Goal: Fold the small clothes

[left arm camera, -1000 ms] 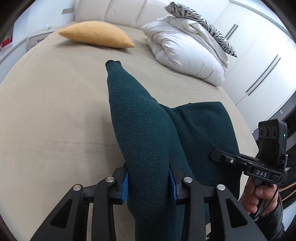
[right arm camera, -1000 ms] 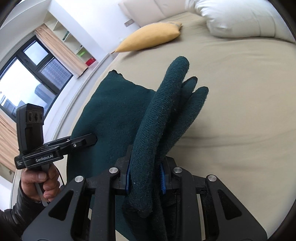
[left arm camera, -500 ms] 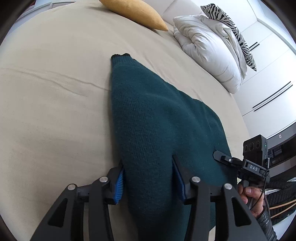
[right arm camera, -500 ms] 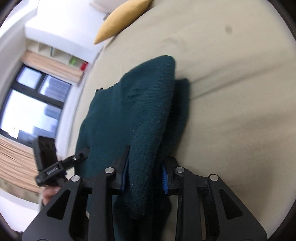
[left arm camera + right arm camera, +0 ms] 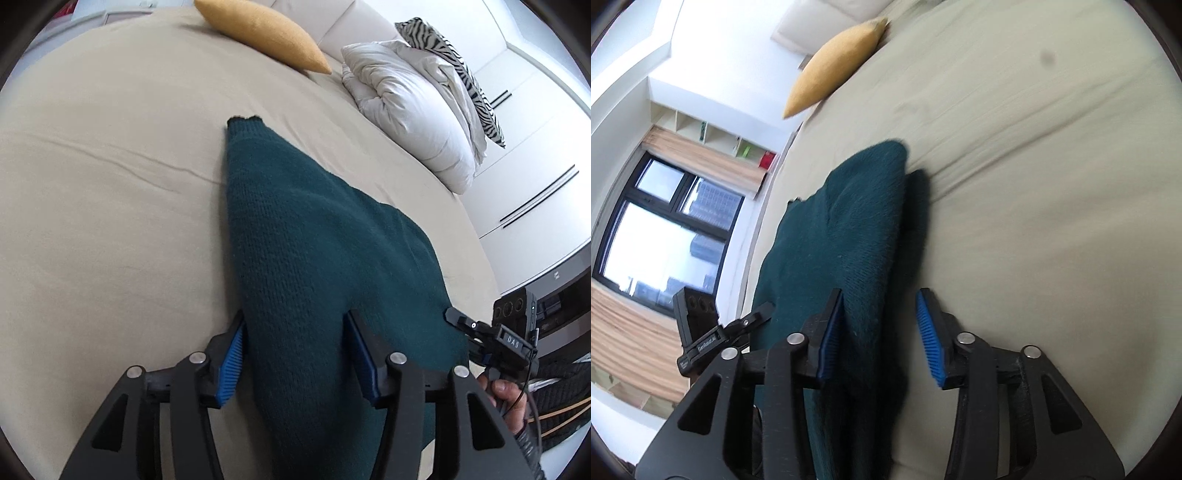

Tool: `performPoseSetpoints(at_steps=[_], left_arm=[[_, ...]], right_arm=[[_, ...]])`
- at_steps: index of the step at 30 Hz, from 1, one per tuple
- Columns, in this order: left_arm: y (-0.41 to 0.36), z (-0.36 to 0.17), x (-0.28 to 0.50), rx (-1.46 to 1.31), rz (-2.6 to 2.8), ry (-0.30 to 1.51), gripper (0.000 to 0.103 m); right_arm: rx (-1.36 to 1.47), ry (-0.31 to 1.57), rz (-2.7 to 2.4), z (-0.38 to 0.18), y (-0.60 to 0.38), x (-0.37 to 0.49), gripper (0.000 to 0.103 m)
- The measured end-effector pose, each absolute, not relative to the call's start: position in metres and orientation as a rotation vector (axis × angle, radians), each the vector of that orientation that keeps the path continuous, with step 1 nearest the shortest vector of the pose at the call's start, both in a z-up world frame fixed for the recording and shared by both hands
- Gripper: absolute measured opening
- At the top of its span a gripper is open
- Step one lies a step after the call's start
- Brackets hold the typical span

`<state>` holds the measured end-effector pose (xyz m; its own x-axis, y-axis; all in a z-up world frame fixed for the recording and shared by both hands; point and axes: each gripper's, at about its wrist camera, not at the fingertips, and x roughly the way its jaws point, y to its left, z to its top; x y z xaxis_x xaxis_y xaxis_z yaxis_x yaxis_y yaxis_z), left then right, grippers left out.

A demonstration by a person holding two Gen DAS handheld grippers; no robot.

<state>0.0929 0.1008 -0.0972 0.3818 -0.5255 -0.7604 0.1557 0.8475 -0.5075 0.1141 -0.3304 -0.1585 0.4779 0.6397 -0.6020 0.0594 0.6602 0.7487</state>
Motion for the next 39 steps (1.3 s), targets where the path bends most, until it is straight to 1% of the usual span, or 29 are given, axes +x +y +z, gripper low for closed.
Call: performPoseSetpoints(at_steps=[4,8,10,11,13,14,15,16,17,18,19,21,22,25,26,29,31,34,37,39], left_arm=[[0.105,-0.078,0.072,-0.356,-0.426,1.025,0.056],[0.106,-0.054,0.056,-0.313,-0.391,0.938,0.064],[0.1,-0.034,0.046,-0.248,-0.364,0.859,0.079],[0.097,-0.024,0.04,-0.211,-0.345,0.817,0.082],[0.093,-0.007,0.028,-0.147,-0.314,0.731,0.097],[0.09,0.006,0.02,-0.105,-0.281,0.672,0.101],[0.087,0.014,0.014,-0.08,-0.258,0.631,0.103],[0.085,0.023,0.008,-0.058,-0.237,0.59,0.103],[0.082,0.034,0.001,-0.034,-0.208,0.539,0.103],[0.081,0.042,-0.005,-0.02,-0.18,0.504,0.103],[0.081,0.048,-0.009,-0.013,-0.159,0.474,0.103],[0.08,0.065,-0.02,-0.031,-0.165,0.418,0.103],[0.081,0.072,-0.024,-0.044,-0.185,0.401,0.103],[0.081,0.093,-0.036,-0.046,-0.18,0.35,0.103],[0.079,0.099,-0.038,-0.025,-0.15,0.346,0.103],[0.074,0.103,-0.037,0.05,-0.056,0.407,0.103],[0.071,0.099,-0.034,0.07,-0.032,0.432,0.103],[0.073,0.088,-0.025,0.04,-0.015,0.497,0.103],[0.071,0.07,-0.018,0.035,0.027,0.578,0.103],[0.07,0.057,-0.015,0.03,0.027,0.631,0.103]], right_arm=[[0.804,1.002,0.24,-0.149,-0.363,0.09,0.04],[0.756,0.97,0.109,-0.13,-0.377,0.071,0.041],[0.686,0.931,0.107,-0.11,-0.369,0.064,0.041],[0.653,0.913,0.105,-0.102,-0.37,0.062,0.041],[0.559,0.853,0.101,-0.078,-0.351,0.058,0.042],[0.52,0.828,0.098,-0.067,-0.347,0.056,0.042],[0.464,0.788,0.089,-0.052,-0.337,0.053,0.048],[0.407,0.744,0.077,-0.037,-0.328,0.05,0.06],[0.369,0.707,0.071,-0.027,-0.321,0.047,0.068],[0.327,0.656,0.063,-0.013,-0.316,0.041,0.081],[0.282,0.587,0.05,0.003,-0.307,0.034,0.09],[0.233,0.488,0.017,0.027,-0.3,0.022,0.103],[0.208,0.42,-0.005,0.039,-0.294,0.013,0.103],[0.164,0.341,-0.008,0.064,-0.287,0.0,0.103],[0.166,0.346,0.007,0.07,-0.288,-0.002,0.103],[0.232,0.374,0.066,0.086,-0.293,-0.006,0.103],[0.269,0.349,0.059,0.096,-0.297,-0.013,0.103],[0.234,0.337,0.033,0.11,-0.294,-0.022,0.103],[0.17,0.372,0.009,0.111,-0.283,-0.023,0.103],[0.145,0.43,0.004,0.108,-0.278,-0.02,0.103]])
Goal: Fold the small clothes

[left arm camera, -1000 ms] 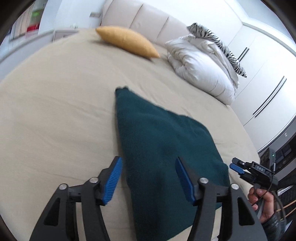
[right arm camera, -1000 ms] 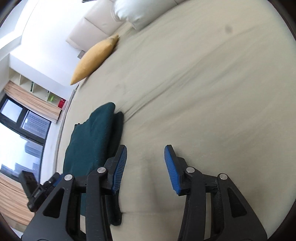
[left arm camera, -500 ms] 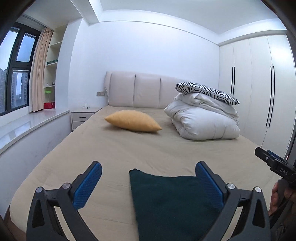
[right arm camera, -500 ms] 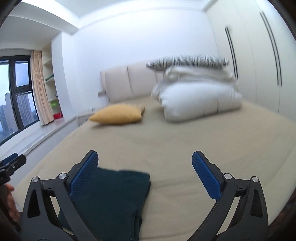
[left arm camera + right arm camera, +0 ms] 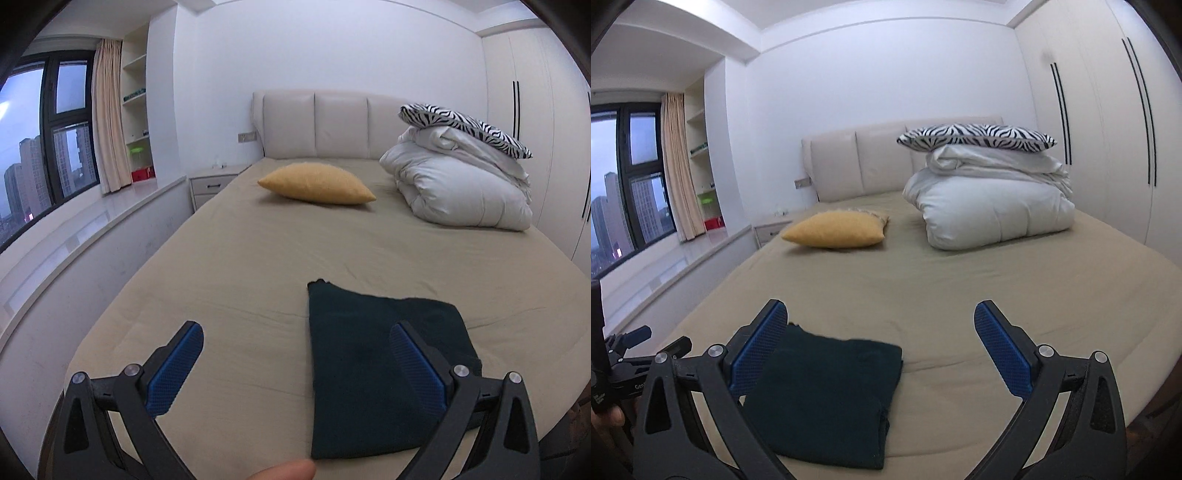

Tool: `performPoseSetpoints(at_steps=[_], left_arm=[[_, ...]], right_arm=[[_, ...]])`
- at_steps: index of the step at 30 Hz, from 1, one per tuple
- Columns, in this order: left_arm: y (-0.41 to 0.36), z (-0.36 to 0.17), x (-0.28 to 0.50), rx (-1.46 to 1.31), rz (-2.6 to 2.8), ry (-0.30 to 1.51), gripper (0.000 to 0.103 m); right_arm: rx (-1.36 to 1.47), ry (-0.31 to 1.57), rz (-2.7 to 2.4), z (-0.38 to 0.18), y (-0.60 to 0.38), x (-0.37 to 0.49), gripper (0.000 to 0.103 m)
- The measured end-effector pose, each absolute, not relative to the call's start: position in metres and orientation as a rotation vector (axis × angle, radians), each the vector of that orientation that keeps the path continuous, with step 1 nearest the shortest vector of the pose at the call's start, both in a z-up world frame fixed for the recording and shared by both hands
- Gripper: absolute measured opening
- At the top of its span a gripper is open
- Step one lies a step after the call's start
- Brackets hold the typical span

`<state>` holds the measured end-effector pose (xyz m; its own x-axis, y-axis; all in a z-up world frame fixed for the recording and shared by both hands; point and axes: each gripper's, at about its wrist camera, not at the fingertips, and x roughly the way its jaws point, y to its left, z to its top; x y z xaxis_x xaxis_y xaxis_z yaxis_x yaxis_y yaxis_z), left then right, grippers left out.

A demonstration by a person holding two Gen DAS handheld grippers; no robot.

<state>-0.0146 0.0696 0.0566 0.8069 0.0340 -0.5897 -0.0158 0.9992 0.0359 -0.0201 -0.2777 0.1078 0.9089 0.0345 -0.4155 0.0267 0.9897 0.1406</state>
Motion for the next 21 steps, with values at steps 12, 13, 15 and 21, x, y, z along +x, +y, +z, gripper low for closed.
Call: performPoseSetpoints(at_steps=[12,13,15,21], left_arm=[[0.071,-0.006,-0.011,0.002,0.032,0.859,0.103],[0.07,-0.008,-0.012,0.003,0.032,0.862,0.103],[0.069,-0.013,-0.012,0.007,0.027,0.877,0.103],[0.067,-0.029,-0.011,0.013,0.002,0.91,0.103]], right_arm=[[0.157,0.8,0.002,0.005,-0.246,0.018,0.103],[0.15,0.816,-0.005,-0.003,-0.245,0.019,0.103],[0.143,0.84,-0.017,-0.02,-0.243,0.021,0.103],[0.138,0.889,-0.044,-0.054,-0.242,0.027,0.103]])
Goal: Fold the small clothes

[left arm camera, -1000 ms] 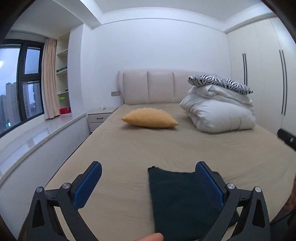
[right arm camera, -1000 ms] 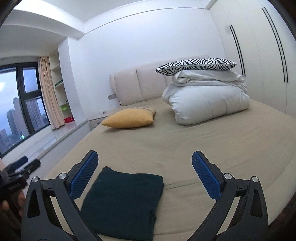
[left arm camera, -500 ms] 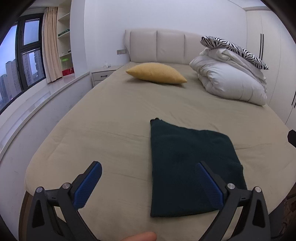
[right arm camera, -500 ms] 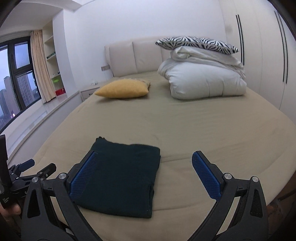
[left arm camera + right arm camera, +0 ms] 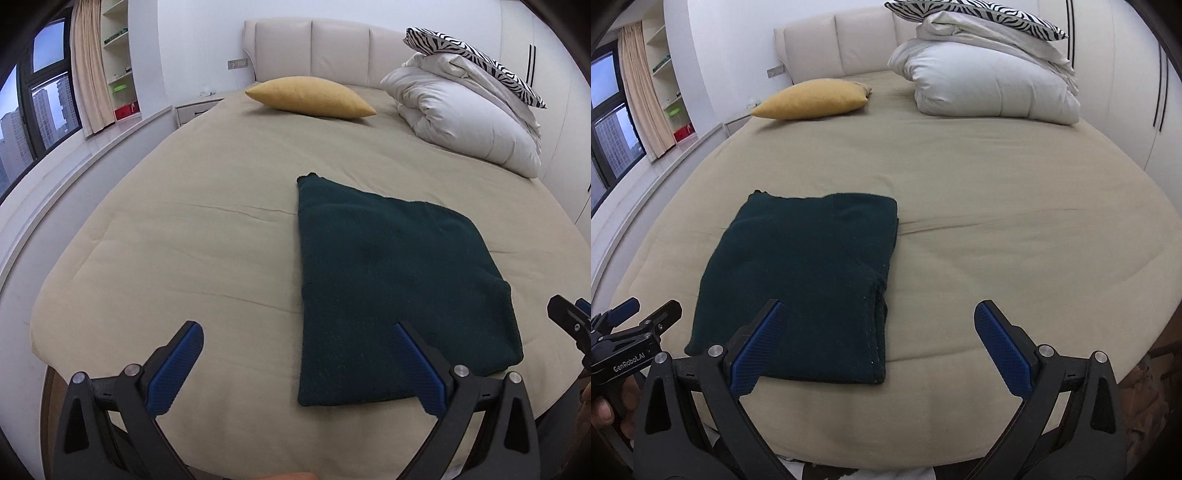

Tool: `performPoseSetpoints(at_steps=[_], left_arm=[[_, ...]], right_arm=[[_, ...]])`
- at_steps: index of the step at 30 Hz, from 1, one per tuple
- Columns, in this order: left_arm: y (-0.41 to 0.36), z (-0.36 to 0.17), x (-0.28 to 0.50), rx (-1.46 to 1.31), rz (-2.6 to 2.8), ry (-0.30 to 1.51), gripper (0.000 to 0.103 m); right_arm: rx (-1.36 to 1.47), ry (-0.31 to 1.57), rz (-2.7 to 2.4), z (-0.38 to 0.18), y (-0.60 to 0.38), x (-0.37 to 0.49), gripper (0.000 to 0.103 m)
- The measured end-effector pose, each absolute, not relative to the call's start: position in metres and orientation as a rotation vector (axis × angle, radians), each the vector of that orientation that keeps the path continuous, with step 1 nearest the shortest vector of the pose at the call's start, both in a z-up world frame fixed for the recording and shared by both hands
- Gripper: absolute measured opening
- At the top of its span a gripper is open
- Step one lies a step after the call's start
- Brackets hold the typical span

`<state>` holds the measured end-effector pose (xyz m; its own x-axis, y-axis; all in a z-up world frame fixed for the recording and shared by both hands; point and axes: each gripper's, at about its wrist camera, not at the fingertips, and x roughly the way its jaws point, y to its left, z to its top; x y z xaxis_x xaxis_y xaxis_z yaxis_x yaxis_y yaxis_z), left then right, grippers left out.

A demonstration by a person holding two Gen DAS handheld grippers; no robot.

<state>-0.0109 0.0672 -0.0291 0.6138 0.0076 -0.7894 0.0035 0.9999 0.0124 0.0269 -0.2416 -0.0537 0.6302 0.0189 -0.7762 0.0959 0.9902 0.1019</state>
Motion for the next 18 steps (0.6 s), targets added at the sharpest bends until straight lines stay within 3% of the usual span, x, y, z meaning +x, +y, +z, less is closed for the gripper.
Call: performPoseSetpoints(at_steps=[18], left_arm=[[0.072,-0.046,-0.007,0.019,0.003,0.933,0.103]], right_arm=[[0.085,0.943,-0.023,-0.071,-0.227,0.024,0.103]])
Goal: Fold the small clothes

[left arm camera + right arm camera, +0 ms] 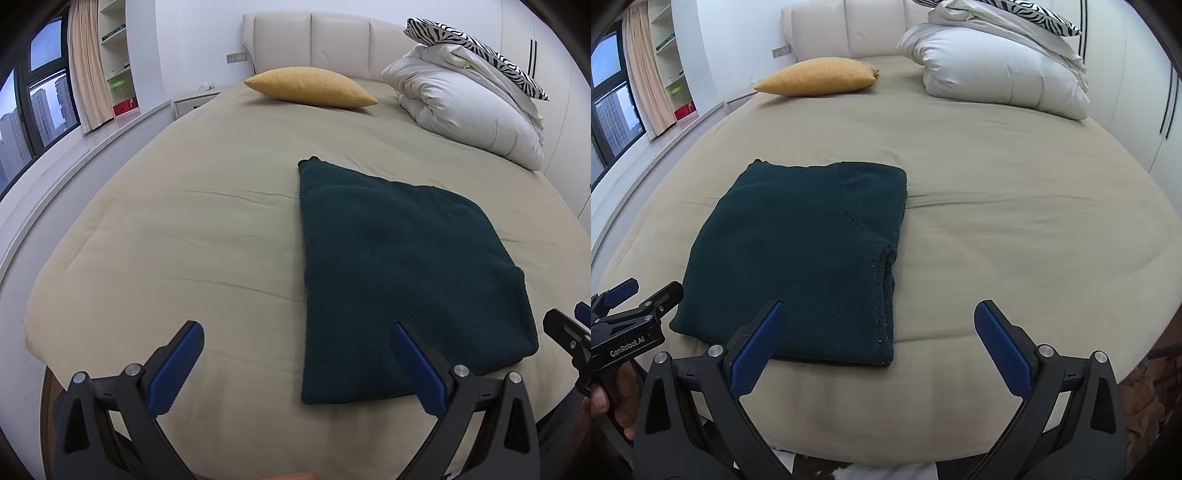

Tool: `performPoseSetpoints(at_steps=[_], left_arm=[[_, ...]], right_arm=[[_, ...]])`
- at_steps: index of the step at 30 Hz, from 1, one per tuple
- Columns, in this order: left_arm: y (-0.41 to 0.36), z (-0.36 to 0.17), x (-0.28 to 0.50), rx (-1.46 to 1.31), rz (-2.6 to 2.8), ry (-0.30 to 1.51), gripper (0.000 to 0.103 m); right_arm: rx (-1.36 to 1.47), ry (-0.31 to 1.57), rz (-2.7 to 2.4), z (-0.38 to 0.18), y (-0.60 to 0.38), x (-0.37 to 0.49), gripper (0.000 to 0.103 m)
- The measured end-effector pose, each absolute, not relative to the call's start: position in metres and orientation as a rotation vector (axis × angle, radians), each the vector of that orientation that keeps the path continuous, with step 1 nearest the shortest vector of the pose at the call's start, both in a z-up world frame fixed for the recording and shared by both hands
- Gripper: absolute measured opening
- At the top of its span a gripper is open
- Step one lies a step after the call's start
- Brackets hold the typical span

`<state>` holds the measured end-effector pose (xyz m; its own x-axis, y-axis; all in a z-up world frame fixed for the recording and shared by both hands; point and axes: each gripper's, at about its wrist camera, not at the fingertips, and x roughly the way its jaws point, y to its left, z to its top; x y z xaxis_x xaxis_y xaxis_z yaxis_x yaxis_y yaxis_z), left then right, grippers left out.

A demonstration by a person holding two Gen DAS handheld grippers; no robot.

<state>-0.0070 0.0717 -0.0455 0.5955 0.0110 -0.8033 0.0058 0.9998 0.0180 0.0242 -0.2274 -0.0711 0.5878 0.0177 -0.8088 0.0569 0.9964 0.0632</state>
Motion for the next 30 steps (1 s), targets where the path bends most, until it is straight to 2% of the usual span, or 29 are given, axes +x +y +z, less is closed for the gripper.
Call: performPoseSetpoints(at_steps=[30], left_arm=[[0.0717,-0.0472,-0.0075,0.019,0.004,0.935,0.103]], right_arm=[[0.084,0.95,-0.014,-0.0704,-0.225,0.0242,0.103]])
